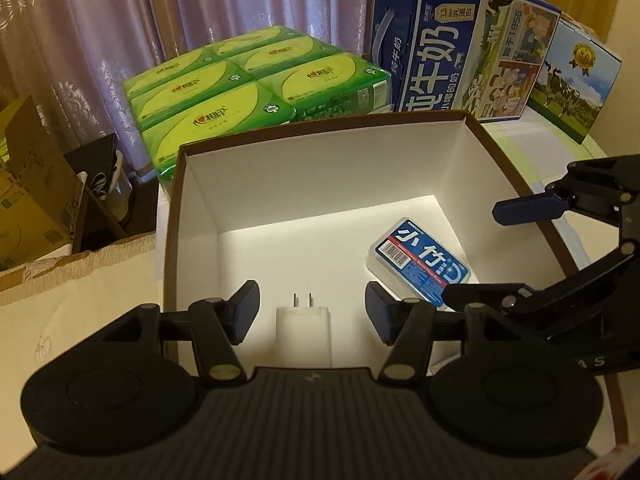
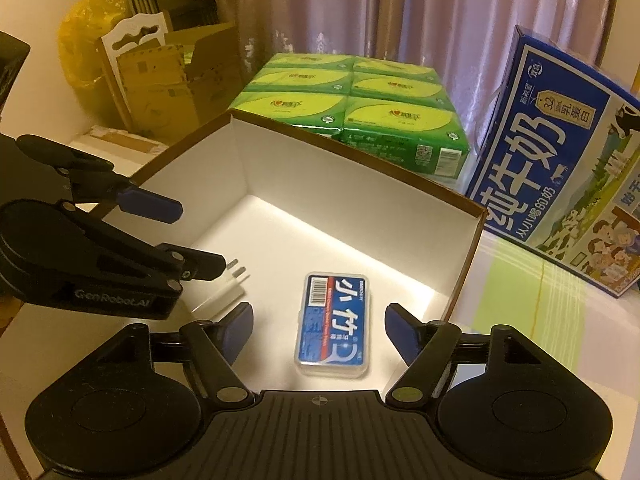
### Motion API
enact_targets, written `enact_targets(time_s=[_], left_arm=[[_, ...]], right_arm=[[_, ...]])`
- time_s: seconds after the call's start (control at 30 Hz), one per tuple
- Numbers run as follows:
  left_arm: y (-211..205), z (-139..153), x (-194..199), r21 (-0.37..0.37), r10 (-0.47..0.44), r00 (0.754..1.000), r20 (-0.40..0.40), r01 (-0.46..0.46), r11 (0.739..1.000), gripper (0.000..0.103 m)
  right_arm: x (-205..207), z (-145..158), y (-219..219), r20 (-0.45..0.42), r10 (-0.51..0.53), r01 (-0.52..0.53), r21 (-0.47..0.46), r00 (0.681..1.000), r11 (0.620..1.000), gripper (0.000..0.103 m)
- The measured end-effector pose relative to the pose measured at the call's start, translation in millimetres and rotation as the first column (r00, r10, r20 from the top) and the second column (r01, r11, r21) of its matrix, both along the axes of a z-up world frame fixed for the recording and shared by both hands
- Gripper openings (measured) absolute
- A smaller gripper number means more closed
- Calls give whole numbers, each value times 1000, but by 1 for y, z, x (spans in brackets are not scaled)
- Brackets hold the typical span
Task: Organize rigid objects
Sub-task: 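Open both tools and release the items into the shoebox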
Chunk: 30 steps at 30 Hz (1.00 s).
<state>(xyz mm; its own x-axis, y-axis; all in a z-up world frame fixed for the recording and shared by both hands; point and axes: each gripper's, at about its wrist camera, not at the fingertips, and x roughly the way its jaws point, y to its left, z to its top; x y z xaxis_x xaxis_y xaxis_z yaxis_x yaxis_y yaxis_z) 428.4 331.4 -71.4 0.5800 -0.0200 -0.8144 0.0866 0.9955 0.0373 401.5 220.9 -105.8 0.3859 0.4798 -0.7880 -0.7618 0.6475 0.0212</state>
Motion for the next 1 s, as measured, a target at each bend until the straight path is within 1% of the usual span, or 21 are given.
enact_targets(time_s=[0.27,0.47,0.77,0.9,1.0], left_arm=[[1,12,-19,-17,19,1000,9,-19,1000,55],[-2,26,-35,-24,33,999,27,-33,999,55],[-10,58,-80,-30,60,994,86,-57,998,55],[-16,71,-104,-42,72,992,105,-68,997,55],[-25,79,-124,-46,75,990,122,-69,997,58]], right_arm=[[-15,10,-5,14,1,-1,11,1000,1000,71],[-28,24,-12,23,-4,3,43,1000,999,71],[-63,51,-42,36,-24,19,139,999,990,71],[-83,62,-63,32,-44,37,192,999,981,71],[-98,69,-82,29,-56,48,223,998,974,71]])
